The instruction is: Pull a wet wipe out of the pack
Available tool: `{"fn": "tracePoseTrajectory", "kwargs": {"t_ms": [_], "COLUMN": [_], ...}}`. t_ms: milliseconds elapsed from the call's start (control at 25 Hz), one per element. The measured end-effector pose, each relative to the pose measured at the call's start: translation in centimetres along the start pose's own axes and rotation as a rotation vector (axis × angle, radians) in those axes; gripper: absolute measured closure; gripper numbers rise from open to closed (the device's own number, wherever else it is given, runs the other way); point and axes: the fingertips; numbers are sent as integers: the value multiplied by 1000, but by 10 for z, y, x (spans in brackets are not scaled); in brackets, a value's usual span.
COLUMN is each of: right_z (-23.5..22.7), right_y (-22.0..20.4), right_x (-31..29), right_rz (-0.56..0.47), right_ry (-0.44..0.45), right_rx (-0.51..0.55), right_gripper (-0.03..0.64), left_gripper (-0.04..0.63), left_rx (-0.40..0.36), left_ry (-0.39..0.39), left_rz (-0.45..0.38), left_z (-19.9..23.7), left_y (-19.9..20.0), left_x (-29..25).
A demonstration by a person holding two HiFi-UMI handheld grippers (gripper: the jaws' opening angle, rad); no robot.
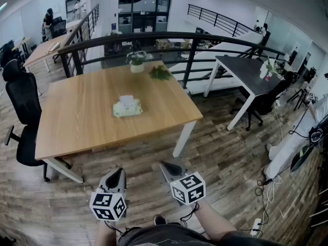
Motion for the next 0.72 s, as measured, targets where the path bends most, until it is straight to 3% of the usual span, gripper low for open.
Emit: {"fn": "tracePoseTrajectory", "kwargs": {"t_ms": [720], "right_z": [-3], "right_y": [3], "right_x": [2], "right_rz": [-26], "right_ry": [-6], "right_rx": [-24], "right_gripper": [594], "left_gripper": [583], "left_rx": [20], "left_ry": [22], "left_rz": [-2], "left_z": [0], "left_y": [1], "left_x": [-1]}}
Point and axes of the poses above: the fingertips, and each gripper's own axes: x backward along the fingers, z to its left, y out of its top, and after that the axes turned 14 degrees about -z, right-handed
